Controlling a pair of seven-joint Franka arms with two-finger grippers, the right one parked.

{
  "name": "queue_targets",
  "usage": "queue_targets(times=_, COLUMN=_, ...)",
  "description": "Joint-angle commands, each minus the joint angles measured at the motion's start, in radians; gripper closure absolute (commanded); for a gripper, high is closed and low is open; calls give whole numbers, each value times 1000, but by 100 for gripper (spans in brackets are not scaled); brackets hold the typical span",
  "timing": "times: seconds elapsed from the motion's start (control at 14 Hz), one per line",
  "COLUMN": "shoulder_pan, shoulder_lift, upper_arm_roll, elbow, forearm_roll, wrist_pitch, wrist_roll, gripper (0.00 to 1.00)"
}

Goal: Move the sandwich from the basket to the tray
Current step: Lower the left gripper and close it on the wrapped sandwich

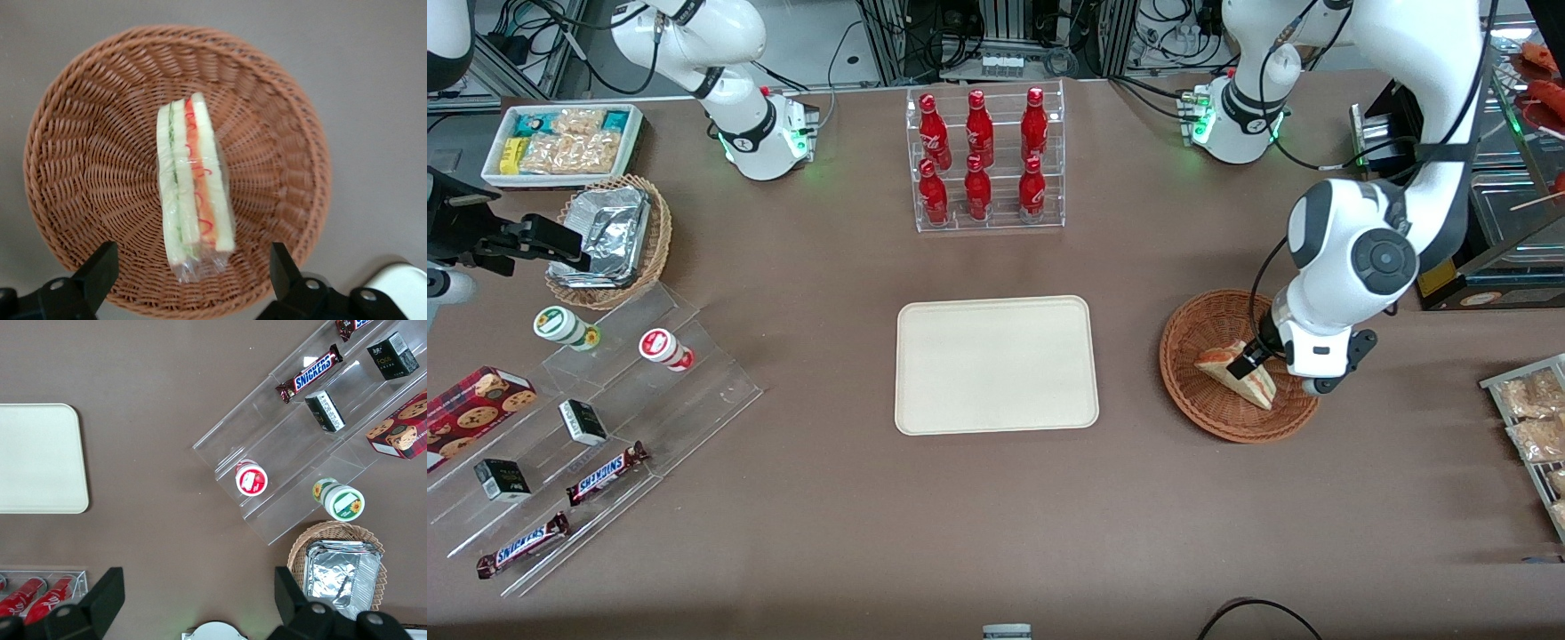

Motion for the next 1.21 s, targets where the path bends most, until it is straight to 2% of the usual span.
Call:
queue_targets(times=0.0, shoulder_pan=0, shoulder_lift=26, upper_arm_roll=6, elbow=-5, forearm_roll=2, wrist_pitch=30, wrist_roll=-33, gripper=0)
queue_targets(times=0.5, shoulder_pan=-1, shoulder_lift=85, upper_arm_roll=6, elbow=-21, forearm_roll=2, wrist_pitch=97, wrist_roll=-37, gripper=0)
queue_targets(times=0.57, shoulder_pan=-1, shoulder_lift=91, upper_arm_roll=6, elbow=-24, forearm_roll=2, wrist_pitch=114, wrist_roll=-57, gripper=7)
queue_targets(times=0.64, shoulder_pan=-4, shoulder_lift=101, upper_arm_roll=6, elbow=-22, forearm_roll=2, wrist_pitch=128, wrist_roll=-100, gripper=35)
queue_targets(times=0.71, shoulder_pan=-12, shoulder_lift=106, upper_arm_roll=6, elbow=-21, forearm_roll=2, wrist_pitch=142, wrist_roll=-137, gripper=88)
queue_targets(times=0.79, shoulder_pan=-12, shoulder_lift=114, upper_arm_roll=6, elbow=-17, forearm_roll=4, wrist_pitch=147, wrist_roll=-140, gripper=100)
queue_targets(times=1.0, shoulder_pan=-12, shoulder_lift=103, upper_arm_roll=4, elbow=-8, forearm_roll=4, wrist_pitch=134, wrist_roll=-137, gripper=100)
queue_targets(times=1.14, shoulder_pan=-23, shoulder_lift=60, upper_arm_roll=-1, elbow=27, forearm_roll=5, wrist_pitch=37, wrist_roll=-132, gripper=100)
